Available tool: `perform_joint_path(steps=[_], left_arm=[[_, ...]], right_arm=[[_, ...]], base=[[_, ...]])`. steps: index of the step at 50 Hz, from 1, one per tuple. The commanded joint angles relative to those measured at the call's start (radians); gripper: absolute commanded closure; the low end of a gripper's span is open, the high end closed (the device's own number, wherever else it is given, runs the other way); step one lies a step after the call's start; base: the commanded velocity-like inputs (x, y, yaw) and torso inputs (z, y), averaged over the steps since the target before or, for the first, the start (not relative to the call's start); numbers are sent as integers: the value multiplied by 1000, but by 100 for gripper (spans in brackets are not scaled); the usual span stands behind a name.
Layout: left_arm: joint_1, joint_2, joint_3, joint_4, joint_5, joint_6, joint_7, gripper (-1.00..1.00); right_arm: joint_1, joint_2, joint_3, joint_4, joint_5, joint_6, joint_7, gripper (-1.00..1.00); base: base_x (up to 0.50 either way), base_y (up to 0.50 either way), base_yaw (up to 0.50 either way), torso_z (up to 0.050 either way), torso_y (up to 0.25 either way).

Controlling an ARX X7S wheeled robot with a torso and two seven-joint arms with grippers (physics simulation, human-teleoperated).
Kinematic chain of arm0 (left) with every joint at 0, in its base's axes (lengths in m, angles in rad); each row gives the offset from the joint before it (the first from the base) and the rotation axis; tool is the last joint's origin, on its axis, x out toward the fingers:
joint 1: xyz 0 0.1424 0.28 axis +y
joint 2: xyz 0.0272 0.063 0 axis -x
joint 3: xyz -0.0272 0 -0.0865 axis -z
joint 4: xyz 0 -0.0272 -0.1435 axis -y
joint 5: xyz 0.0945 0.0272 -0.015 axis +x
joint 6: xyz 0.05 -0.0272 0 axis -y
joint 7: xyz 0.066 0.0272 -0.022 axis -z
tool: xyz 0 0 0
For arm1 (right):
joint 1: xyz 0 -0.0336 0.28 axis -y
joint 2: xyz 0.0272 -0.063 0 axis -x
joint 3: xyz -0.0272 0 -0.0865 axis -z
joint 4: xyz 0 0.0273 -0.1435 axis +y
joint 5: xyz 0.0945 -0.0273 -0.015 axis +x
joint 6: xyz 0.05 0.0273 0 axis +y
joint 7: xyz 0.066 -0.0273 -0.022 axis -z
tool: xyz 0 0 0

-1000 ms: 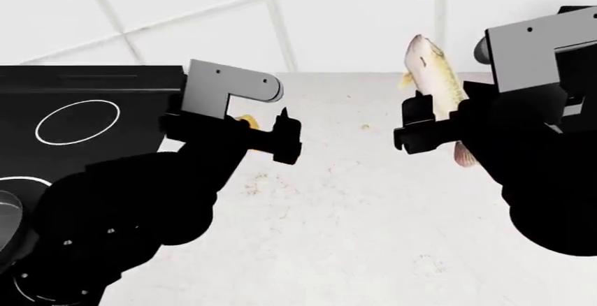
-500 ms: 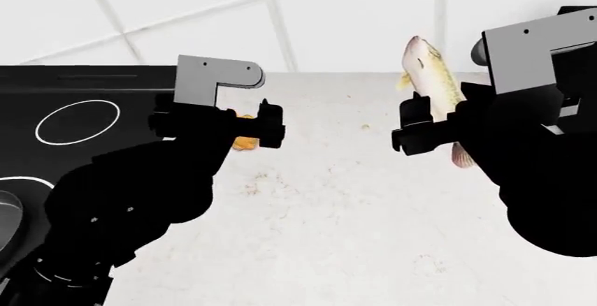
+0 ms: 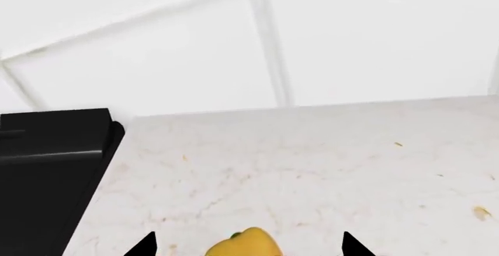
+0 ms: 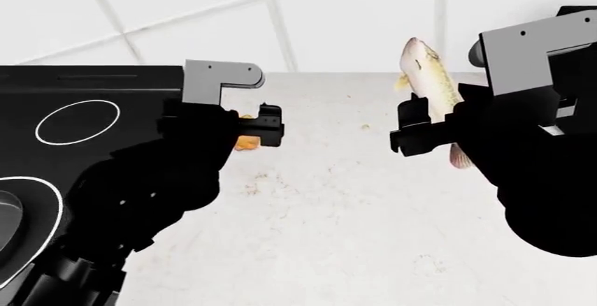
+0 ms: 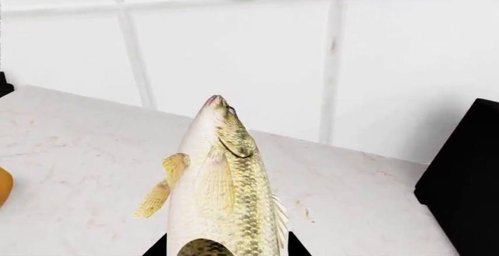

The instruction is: Place both pans onto different burners. Then place the bell pepper and the fish on different pans.

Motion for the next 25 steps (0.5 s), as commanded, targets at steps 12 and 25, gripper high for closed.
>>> perform_joint_path(steps=[12, 25], left_arm=[[-7, 35, 17, -139, 29, 36, 40, -100], [-4, 48, 32, -183, 42, 53, 64, -100]], right_arm=[[5, 1, 9, 0, -40, -6, -16, 100], [-5, 1, 3, 3, -53, -16, -28, 100]], base=[[0, 0, 0, 1, 1], [0, 0, 0, 0, 1]])
